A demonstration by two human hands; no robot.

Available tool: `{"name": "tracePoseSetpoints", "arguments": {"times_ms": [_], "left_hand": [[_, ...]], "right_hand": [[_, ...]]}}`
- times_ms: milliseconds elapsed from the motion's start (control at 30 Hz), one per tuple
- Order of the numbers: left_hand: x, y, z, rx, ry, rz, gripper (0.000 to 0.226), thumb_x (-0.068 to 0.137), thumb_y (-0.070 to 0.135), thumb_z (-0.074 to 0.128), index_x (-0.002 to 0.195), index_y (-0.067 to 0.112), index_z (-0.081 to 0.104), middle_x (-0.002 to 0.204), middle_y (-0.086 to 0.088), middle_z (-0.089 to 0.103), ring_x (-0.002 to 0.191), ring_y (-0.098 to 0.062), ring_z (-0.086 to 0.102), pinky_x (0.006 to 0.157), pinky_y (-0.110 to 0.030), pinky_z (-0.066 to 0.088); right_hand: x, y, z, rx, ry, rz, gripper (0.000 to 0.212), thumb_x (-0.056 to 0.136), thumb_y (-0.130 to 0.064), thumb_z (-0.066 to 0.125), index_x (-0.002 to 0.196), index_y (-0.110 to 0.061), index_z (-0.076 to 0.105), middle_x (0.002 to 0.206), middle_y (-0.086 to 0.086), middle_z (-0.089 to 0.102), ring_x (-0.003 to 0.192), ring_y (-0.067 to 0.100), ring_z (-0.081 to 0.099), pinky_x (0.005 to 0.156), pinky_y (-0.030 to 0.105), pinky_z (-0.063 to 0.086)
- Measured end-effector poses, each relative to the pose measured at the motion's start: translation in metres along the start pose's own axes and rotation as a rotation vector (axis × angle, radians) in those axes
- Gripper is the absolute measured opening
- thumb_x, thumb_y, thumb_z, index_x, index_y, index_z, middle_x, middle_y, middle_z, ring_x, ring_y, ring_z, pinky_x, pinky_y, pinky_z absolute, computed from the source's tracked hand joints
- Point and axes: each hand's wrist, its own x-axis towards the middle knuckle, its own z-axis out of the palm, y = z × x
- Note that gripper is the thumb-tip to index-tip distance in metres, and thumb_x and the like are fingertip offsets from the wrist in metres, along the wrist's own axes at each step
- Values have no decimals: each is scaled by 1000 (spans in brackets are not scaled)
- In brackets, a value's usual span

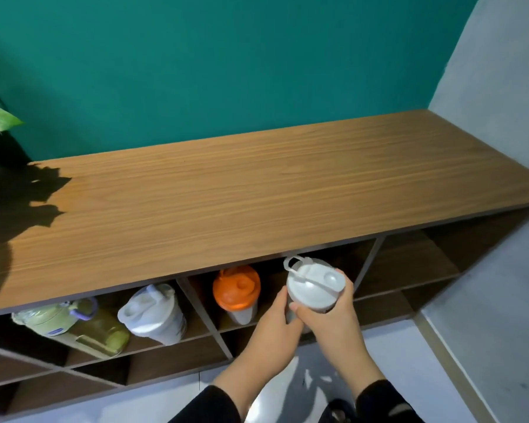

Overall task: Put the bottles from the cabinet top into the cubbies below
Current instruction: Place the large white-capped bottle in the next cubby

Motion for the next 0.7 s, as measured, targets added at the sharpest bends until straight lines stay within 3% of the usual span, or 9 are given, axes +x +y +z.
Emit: {"name": "tracePoseSetpoints", "arguments": {"times_ms": [100, 200, 300, 367, 433, 500, 600, 700], "left_hand": [[18, -3, 3, 9, 16, -62, 43, 95, 23, 62, 136, 32, 51, 125, 18, 65, 116, 6, 60, 104, -26, 49], [34, -7, 6, 46, 32, -127, 24, 95, 25, 61, 118, 25, 57, 110, 8, 68, 102, -4, 65, 92, -29, 56], [45, -12, 8, 76, 52, -140, 15, 91, 29, 60, 105, 32, 59, 109, 0, 71, 99, -11, 67, 93, -39, 57], [52, -15, 8, 73, 55, -131, 19, 90, 23, 58, 96, 40, 54, 112, -13, 72, 93, -16, 68, 90, -37, 57], [55, -17, 7, 45, 54, -128, 36, 91, 15, 57, 112, 44, 49, 112, -9, 72, 85, -7, 64, 80, -22, 51], [58, -18, 6, 25, 29, -115, 66, 92, 12, 58, 145, 39, 29, 117, 13, 66, 90, 9, 61, 80, -8, 44], [62, -18, 6, 31, 16, -128, 77, 93, 14, 58, 154, 35, 17, 131, 8, 62, 103, 4, 60, 79, -7, 44], [63, -13, 5, 36, 26, -116, 79, 95, 16, 58, 158, 30, 13, 141, 1, 57, 116, -6, 56, 90, -14, 43]], "right_hand": [[17, 6, -2, -13, 19, 6, 97, 71, -10, 93, 145, -30, 35, 125, -9, 61, 114, 8, 61, 74, 14, 51], [30, 11, -2, -39, 42, 3, 80, 69, -16, 94, 127, -36, 42, 116, -12, 63, 107, 0, 61, 80, 19, 52], [40, 14, 1, -50, 56, 14, 75, 68, -21, 94, 122, -33, 43, 115, -9, 63, 109, 10, 64, 85, 26, 54], [46, 15, 2, -51, 59, 13, 78, 69, -24, 93, 128, -29, 41, 118, -5, 62, 111, 14, 63, 84, 26, 55], [50, 17, 3, -46, 58, 6, 87, 70, -23, 92, 137, -29, 37, 123, -2, 61, 114, 16, 63, 83, 24, 58], [53, 18, 4, -35, 61, -15, 89, 72, -16, 91, 139, -32, 35, 125, 0, 60, 115, 16, 62, 77, 17, 57], [56, 18, 6, -25, 72, -34, 91, 73, -9, 90, 140, -32, 34, 125, 0, 61, 118, 17, 61, 90, 27, 57], [59, 18, 7, -27, 68, -27, 96, 72, -12, 91, 147, -26, 33, 128, 0, 60, 121, 17, 60, 102, 37, 55]]}}
